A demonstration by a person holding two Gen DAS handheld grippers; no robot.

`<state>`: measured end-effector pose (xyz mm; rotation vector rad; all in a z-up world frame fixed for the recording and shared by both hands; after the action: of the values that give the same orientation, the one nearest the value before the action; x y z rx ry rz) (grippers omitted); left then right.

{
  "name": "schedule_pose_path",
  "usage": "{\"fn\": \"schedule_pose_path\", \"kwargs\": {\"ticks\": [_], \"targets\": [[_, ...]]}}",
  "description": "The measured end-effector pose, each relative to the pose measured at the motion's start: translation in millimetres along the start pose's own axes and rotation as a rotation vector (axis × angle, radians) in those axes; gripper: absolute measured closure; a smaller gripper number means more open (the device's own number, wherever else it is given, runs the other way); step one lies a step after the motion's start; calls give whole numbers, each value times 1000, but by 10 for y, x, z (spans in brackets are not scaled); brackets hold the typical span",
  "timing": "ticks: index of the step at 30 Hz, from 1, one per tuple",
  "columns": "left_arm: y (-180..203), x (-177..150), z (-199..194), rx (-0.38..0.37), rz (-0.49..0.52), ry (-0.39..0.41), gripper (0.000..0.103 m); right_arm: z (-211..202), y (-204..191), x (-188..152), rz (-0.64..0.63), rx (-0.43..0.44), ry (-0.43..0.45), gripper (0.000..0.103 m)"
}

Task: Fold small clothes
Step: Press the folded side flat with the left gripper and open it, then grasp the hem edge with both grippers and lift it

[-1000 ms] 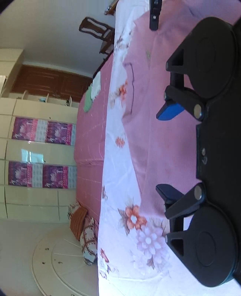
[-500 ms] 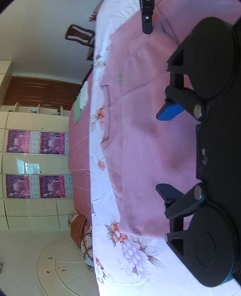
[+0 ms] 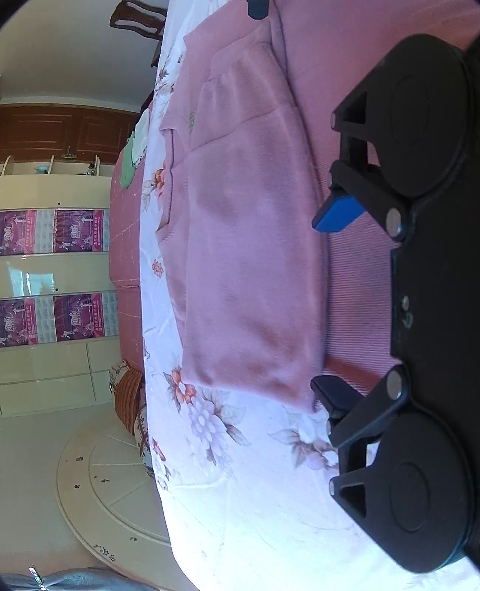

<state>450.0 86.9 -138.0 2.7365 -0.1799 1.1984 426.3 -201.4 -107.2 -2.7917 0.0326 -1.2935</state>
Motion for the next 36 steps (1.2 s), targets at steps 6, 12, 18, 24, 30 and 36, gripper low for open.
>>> {"fn": "schedule_pose_path", "kwargs": {"ticks": [6, 12, 18, 24, 30, 36], "targets": [[130, -237, -422, 25, 1, 2, 10, -409, 172, -156, -11, 25, 6, 45], [153, -544, -795, 8, 37, -7, 11, -915, 431, -396, 22, -8, -7, 45], [-99, -1060, -1339, -34, -41, -42, 32, -1446, 766, -771, 147, -23, -94, 45], [-464, -1559, -1811, -102, -189, -85, 36, -1961, 1090, -1162, 234, -47, -137, 45], [-624, -1800, -1999, -406, -429, -73, 36, -2207, 1375, -1572, 376, -21, -215, 45], [-652, -1866, -1860, -550, -569, -30, 36, -2283, 1490, -1889, 607, 137, -265, 45]]}}
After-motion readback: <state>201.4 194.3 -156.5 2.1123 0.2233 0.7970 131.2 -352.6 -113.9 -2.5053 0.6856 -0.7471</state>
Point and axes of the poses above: each gripper's, at about its wrist camera, not at the fingertips, and z roughly the way its jaws point, y to its right, x to its top, the point moved 2 cm from there along z, roughly the way its jaws point, and after that the axes turned 15 degrees about -x, right-handed, at the moved point
